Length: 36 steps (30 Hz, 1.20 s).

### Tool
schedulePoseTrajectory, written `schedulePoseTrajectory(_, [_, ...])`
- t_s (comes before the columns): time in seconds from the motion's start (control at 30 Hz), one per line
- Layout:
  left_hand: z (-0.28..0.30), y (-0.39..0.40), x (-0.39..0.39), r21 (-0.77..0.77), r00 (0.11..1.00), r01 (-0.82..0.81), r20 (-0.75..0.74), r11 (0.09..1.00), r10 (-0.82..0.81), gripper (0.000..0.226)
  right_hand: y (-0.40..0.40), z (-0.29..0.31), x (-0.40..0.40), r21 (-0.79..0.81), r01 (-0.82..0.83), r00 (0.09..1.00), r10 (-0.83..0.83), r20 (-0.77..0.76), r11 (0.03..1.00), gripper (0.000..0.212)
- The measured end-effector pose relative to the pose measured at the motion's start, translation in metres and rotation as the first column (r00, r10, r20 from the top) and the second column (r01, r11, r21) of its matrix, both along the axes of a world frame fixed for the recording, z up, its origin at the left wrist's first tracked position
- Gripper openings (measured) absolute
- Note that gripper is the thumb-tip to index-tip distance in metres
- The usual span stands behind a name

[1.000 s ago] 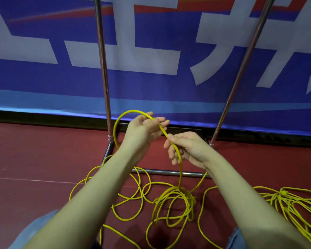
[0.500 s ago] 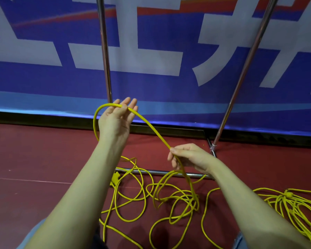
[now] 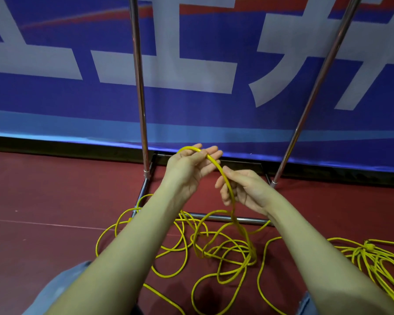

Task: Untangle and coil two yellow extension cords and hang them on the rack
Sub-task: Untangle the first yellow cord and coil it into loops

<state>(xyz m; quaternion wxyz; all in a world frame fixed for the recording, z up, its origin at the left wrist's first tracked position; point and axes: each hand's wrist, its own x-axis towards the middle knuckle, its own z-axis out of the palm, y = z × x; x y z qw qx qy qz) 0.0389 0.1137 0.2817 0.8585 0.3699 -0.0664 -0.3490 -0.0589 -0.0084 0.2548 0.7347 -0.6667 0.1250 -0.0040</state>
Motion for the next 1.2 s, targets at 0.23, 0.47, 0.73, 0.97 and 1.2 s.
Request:
schedulePoseTrajectory(0.23, [0.016,0.020,0.032,-0.158,0.980,-0.197,-0.033,0.968,0.194,0.017,-0.017,-0.024,-0.007,-0.097,-0.043,0.996,0.035,-0.084,0.994,0.030])
schedulePoseTrajectory(0.47, [0.011,0.021,0.040,-0.203,0.960,-0.277,-0.084,0.939,0.265,0.014,-0.016,-0.019,-0.004,-0.143,-0.007,0.999,0.001,-0.047,0.990,0.020])
schedulePoseTrajectory(0.73, [-0.003,-0.003,-0.003,0.120,0.968,0.073,0.231,0.990,-0.099,0.015,-0.010,0.001,-0.007,-0.105,-0.009,1.000,0.010,0.001,0.994,0.023])
schedulePoseTrajectory(0.97, [0.022,0.007,0.001,-0.066,0.979,-0.026,0.198,0.997,0.038,0.015,-0.013,-0.003,-0.003,0.006,-0.007,0.994,0.006,0.107,1.000,0.022])
schedulePoseTrajectory(1.2, [0.021,0.025,0.037,-0.104,0.975,-0.202,0.073,0.974,0.210,0.025,-0.018,-0.021,-0.005,-0.035,-0.008,1.000,0.008,-0.012,0.999,0.016])
